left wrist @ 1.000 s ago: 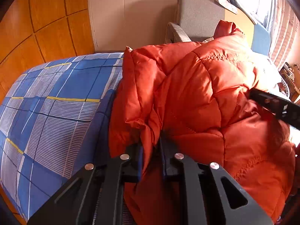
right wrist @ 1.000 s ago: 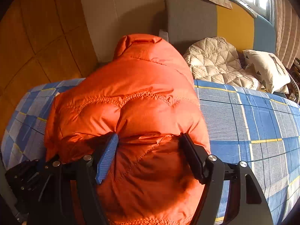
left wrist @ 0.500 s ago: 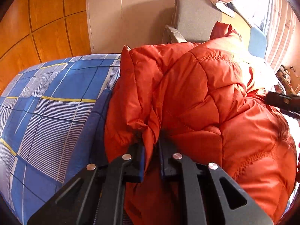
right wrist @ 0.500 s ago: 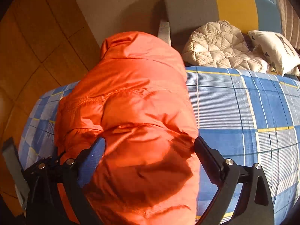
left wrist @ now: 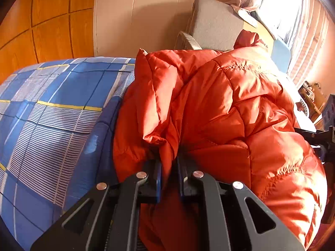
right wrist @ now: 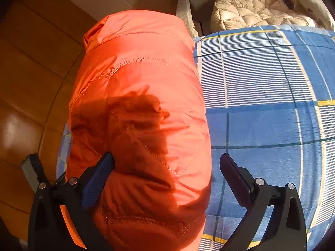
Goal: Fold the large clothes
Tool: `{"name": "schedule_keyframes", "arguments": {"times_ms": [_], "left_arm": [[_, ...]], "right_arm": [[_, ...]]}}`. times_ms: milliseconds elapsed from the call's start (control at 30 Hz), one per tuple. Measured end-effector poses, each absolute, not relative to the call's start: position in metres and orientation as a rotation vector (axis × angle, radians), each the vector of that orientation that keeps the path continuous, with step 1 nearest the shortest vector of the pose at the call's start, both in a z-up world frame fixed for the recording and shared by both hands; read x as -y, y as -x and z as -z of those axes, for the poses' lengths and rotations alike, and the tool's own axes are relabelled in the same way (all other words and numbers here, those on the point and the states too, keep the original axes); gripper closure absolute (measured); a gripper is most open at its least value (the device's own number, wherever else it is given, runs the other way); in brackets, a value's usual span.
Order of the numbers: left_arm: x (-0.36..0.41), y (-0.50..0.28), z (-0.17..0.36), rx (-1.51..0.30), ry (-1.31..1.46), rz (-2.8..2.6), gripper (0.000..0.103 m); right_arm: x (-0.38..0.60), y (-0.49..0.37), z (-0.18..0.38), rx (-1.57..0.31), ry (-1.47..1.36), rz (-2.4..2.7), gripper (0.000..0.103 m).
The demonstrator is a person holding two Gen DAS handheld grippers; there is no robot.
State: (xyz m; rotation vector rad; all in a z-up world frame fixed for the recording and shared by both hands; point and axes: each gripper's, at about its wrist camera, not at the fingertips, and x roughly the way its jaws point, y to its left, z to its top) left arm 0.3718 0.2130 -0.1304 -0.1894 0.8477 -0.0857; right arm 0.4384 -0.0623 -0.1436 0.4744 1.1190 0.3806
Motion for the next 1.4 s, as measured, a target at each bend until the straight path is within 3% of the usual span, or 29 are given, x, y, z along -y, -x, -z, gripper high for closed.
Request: {"name": "schedule_keyframes", "arguments": {"times_ms": [267,400,867,1233,1400], "left_arm": [[-0.232,-0.368,0.135,-0.796,0.313,0.141,0.097],[-0.239,-0.359,0.128,-0.762,0.385,0.159,0.098],[-0.164,-0.310,0.061,-0.667,0.345,0.319,0.098],[-0.039,-0.282,0.094,-0.786,0.244,0.434,0.098],[-0.019,-0.279,0.110,-0.798,0.186,0.401,0.098]], "right_arm": [[0.040,-0.436,0.116,-1.089,-0.404,-0.424,0.061],[0.031,-0.426,0.083,-1.035,-0.331,-0.437,0.072],[0.104,-0.351,-0.011,-0.889,-0.251,-0.398,0.074],[0.229,-0.286,0.032,-0.958,-0.260,-0.191,0.074],[0.253,-0.273,0.068,-0.973,-0.293,-0.140,0.065]]}}
